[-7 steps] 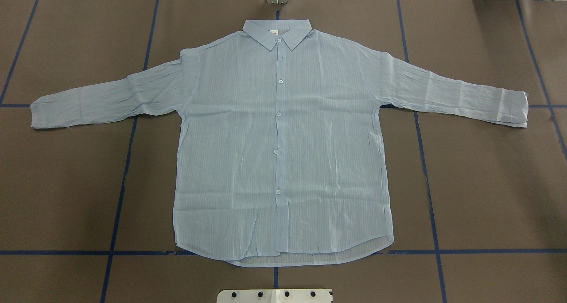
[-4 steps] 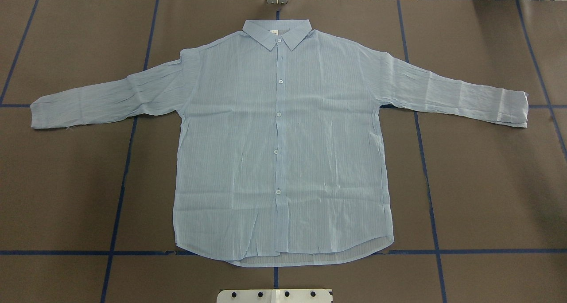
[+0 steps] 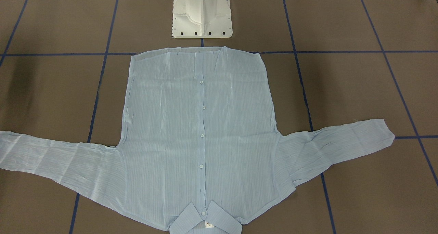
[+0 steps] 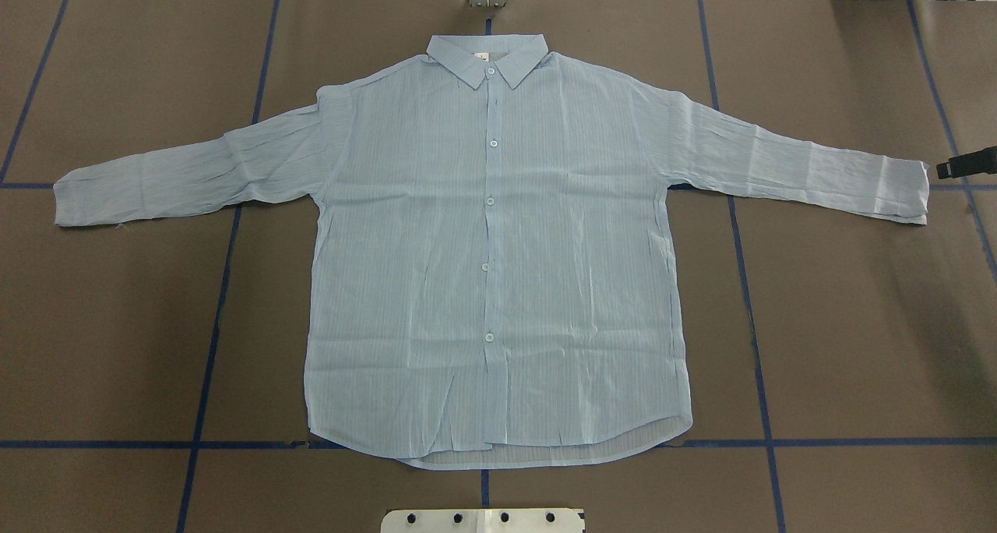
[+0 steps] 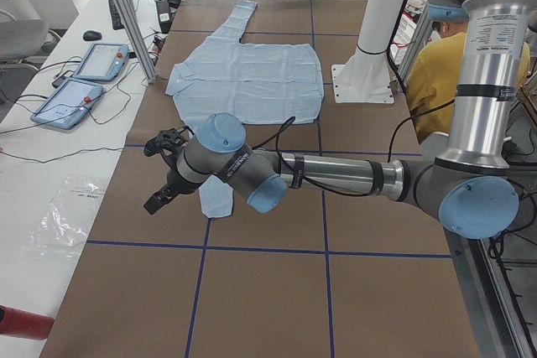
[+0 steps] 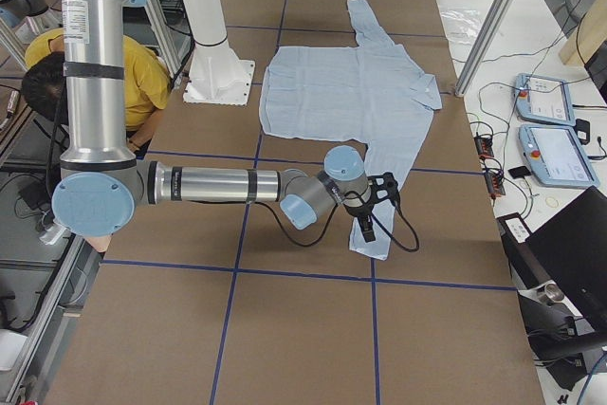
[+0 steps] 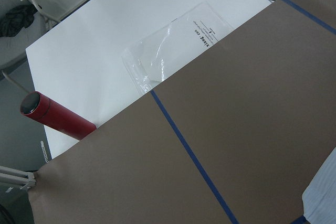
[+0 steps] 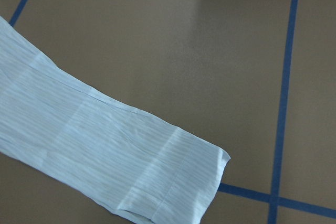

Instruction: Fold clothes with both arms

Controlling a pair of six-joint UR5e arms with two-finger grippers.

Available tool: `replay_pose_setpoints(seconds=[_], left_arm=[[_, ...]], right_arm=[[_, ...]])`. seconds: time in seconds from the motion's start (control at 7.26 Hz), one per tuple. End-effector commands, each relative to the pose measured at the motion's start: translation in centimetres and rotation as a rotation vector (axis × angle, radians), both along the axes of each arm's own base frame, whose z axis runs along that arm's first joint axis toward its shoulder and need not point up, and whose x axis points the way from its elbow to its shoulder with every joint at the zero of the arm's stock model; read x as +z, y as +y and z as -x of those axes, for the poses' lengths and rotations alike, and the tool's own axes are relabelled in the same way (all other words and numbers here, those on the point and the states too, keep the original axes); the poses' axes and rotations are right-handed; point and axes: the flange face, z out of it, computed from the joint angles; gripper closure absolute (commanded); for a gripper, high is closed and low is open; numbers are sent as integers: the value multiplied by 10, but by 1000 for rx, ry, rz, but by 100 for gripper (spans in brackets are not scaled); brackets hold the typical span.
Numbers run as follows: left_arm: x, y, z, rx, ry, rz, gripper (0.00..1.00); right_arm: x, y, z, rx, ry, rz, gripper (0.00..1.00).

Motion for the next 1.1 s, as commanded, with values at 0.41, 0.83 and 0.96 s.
replay_pose_setpoints(seconds=[0.41, 0.83, 0.96], left_arm=[[4, 2, 0, 1, 0, 6, 0], [5, 4, 0, 1, 0, 8, 0], [7, 4, 0, 2, -1, 10, 0]], right_arm=[[62, 17, 40, 78, -27, 75, 22], [69, 15, 46, 75, -12, 81, 24], [69, 9, 53, 63, -9, 78, 24]])
